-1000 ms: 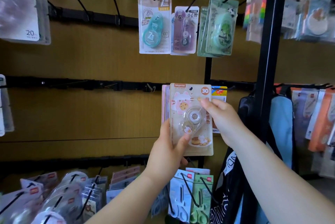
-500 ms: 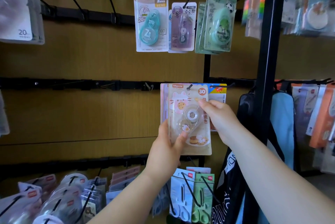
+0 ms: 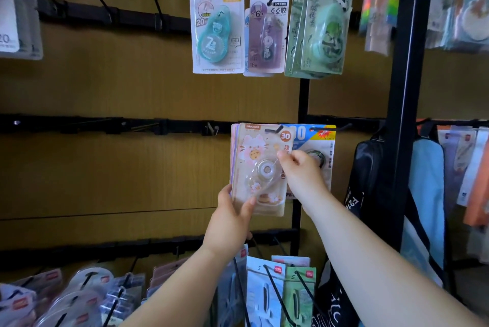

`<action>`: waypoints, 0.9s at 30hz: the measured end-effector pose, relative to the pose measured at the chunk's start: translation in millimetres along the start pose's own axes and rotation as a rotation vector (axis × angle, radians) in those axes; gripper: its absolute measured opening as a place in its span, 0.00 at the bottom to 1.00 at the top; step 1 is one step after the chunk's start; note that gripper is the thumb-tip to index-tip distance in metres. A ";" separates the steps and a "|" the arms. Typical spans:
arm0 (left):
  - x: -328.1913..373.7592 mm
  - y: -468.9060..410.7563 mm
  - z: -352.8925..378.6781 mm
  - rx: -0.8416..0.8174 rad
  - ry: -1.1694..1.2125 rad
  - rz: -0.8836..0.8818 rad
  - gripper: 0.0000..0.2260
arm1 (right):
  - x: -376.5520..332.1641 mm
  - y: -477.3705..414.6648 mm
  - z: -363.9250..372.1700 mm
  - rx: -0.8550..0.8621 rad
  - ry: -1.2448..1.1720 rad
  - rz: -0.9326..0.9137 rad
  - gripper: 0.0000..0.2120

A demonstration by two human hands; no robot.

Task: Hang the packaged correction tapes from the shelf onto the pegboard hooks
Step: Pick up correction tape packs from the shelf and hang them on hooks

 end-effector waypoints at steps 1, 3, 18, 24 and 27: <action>-3.1 -0.2 -1.2 -0.001 -0.009 -0.015 0.26 | 3.3 1.1 0.7 0.006 -0.012 0.000 0.10; -12.4 1.8 -5.7 0.008 -0.045 -0.051 0.25 | 12.2 6.4 -0.9 0.023 -0.035 0.018 0.06; -152.8 182.9 -7.8 -0.128 -0.147 -0.146 0.15 | 121.9 163.8 -14.7 -0.071 -0.154 0.329 0.14; -248.2 233.6 31.9 -0.328 -0.191 -0.380 0.18 | 200.5 227.7 23.4 -0.353 -0.044 0.635 0.12; -295.6 250.8 49.0 -0.356 -0.228 -0.492 0.16 | 259.4 252.5 44.5 -0.435 0.082 0.859 0.13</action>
Point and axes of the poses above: each hand's wrist, its own y-axis away from the middle knuckle, its own z-axis out of the palm, x = y × z, the point moved 2 cm from there along -y, towards the middle knuckle, and after that the axes turned 9 degrees about -y, right-handed, at the moved point
